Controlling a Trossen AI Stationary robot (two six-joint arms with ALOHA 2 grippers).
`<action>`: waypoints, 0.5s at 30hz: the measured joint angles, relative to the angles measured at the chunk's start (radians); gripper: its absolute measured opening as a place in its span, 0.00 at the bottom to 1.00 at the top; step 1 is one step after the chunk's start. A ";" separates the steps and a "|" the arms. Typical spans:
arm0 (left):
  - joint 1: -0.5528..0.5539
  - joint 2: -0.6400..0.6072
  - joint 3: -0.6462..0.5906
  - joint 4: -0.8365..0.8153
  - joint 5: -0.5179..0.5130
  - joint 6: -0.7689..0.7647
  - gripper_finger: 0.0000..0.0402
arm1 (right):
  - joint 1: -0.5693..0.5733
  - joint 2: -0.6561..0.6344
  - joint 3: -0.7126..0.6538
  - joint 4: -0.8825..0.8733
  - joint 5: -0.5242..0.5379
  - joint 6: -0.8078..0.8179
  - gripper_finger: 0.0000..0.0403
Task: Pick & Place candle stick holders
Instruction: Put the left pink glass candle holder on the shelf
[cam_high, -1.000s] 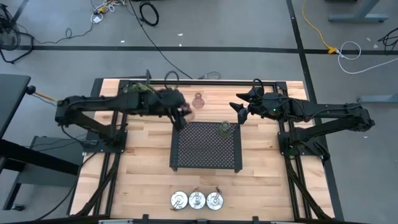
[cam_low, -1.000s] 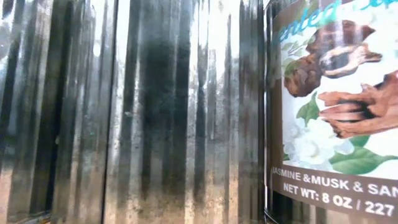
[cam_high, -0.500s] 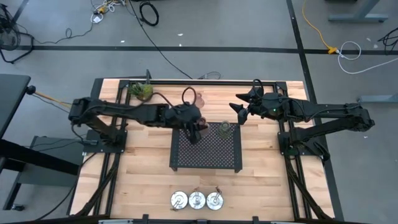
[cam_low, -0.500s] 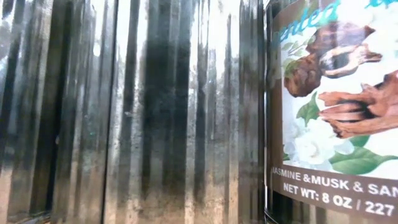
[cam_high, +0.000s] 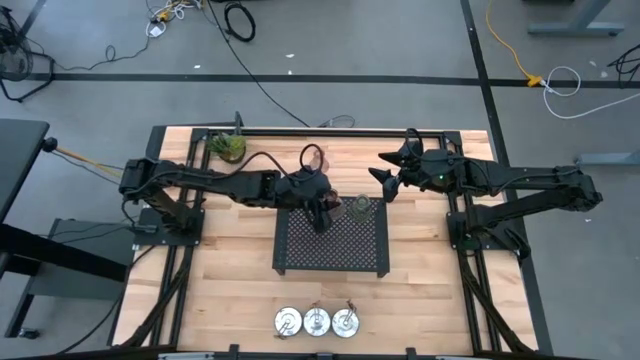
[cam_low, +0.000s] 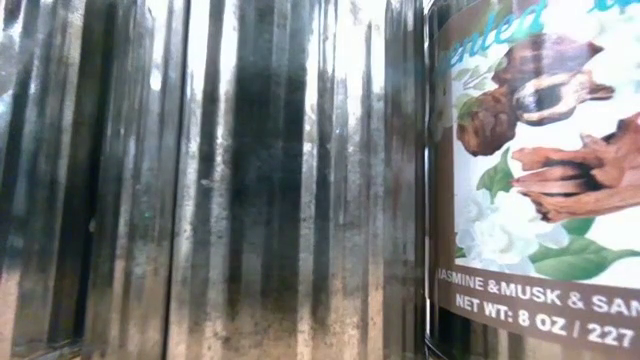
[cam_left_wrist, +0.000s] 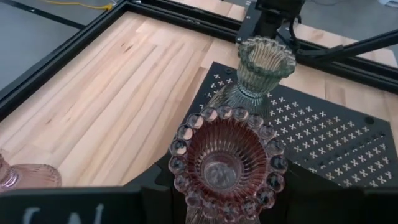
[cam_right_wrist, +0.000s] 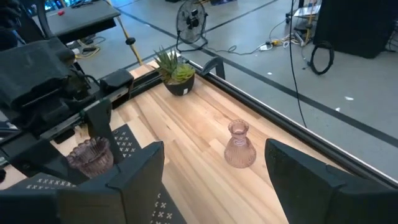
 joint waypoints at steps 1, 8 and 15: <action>0.000 0.000 0.000 0.001 -0.001 0.000 0.33 | 0.000 0.000 0.000 -0.002 0.000 -0.002 0.69; 0.000 0.008 0.001 0.003 -0.009 -0.003 0.33 | 0.000 0.000 0.000 -0.001 0.002 -0.015 0.69; 0.000 0.054 0.002 0.025 -0.001 -0.002 0.33 | 0.000 0.000 0.000 0.005 0.002 -0.015 0.69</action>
